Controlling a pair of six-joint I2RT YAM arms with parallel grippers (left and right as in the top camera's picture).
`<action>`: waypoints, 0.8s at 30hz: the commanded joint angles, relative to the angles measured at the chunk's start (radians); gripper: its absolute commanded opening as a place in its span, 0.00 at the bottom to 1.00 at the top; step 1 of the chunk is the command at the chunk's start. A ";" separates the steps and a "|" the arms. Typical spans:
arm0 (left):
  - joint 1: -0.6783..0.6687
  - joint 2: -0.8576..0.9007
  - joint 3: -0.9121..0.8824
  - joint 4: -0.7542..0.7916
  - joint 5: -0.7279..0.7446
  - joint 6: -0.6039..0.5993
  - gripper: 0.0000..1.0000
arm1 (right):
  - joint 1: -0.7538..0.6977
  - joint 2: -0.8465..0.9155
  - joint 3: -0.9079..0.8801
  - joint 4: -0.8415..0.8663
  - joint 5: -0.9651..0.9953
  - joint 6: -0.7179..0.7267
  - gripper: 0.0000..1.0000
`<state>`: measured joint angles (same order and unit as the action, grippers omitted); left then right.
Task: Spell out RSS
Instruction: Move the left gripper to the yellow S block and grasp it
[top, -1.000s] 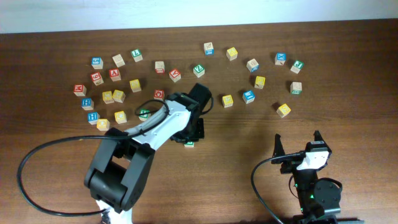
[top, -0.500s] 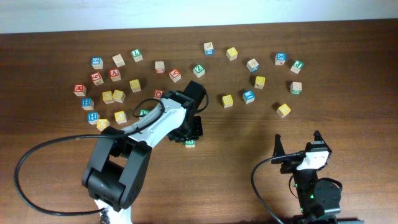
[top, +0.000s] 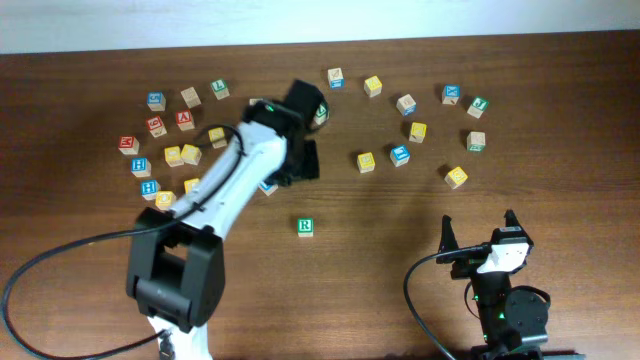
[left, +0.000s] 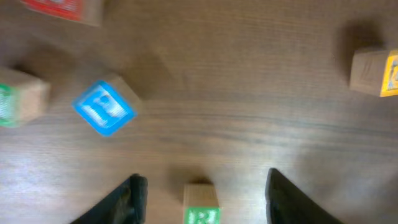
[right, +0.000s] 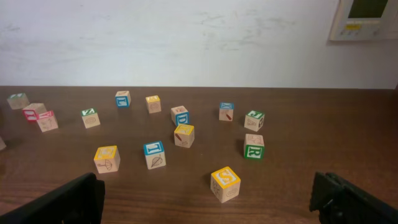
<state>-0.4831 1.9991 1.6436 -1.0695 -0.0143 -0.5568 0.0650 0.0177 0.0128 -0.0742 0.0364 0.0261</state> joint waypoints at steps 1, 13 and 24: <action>0.188 0.003 0.188 -0.100 -0.047 0.013 0.91 | -0.006 -0.005 -0.007 -0.005 -0.002 0.008 0.98; 0.547 0.017 0.188 -0.166 -0.055 0.013 0.99 | -0.006 -0.005 -0.007 -0.005 -0.002 0.008 0.98; 0.531 0.116 0.188 0.091 0.053 0.216 0.79 | -0.006 -0.005 -0.007 -0.005 -0.002 0.008 0.98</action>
<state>0.0612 2.1002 1.8198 -1.0126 0.0078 -0.3763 0.0650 0.0174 0.0128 -0.0742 0.0364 0.0273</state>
